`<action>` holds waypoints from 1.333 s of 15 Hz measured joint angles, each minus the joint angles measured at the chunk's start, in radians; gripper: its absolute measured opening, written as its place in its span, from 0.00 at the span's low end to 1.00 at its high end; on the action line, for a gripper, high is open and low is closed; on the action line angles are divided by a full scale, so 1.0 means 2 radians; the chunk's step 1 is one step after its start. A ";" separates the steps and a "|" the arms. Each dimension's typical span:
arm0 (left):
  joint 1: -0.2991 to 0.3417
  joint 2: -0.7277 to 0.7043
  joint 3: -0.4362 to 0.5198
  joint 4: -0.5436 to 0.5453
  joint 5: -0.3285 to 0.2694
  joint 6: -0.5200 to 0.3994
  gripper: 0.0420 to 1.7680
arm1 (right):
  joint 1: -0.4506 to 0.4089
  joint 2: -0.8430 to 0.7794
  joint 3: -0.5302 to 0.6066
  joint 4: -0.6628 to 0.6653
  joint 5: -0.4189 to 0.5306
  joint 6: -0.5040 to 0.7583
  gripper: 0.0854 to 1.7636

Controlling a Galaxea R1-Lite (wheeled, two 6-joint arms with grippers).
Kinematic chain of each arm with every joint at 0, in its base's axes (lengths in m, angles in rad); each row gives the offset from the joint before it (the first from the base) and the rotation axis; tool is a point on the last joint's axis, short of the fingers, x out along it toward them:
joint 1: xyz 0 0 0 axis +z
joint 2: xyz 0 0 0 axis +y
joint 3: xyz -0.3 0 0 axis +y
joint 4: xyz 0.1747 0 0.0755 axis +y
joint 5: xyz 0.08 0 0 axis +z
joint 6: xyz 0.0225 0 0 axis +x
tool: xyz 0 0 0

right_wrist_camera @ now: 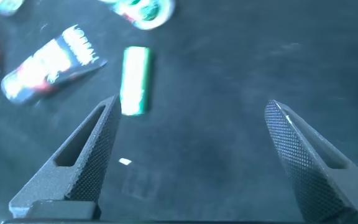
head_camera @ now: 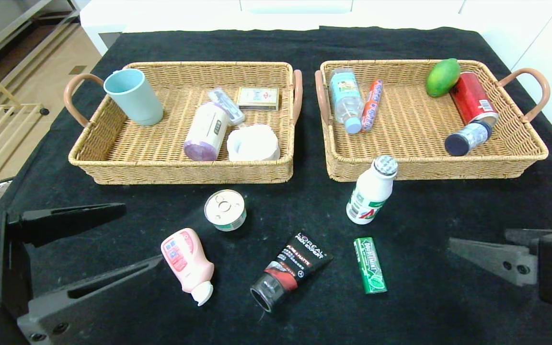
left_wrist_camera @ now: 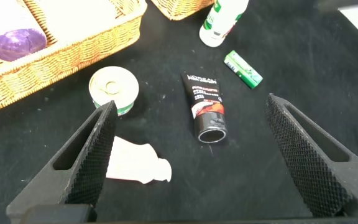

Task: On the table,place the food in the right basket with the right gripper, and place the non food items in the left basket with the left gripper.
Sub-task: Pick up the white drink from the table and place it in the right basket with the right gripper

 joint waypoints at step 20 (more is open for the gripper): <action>0.001 -0.003 -0.001 -0.001 0.000 0.000 0.97 | 0.097 0.164 -0.001 -0.229 -0.152 -0.071 0.96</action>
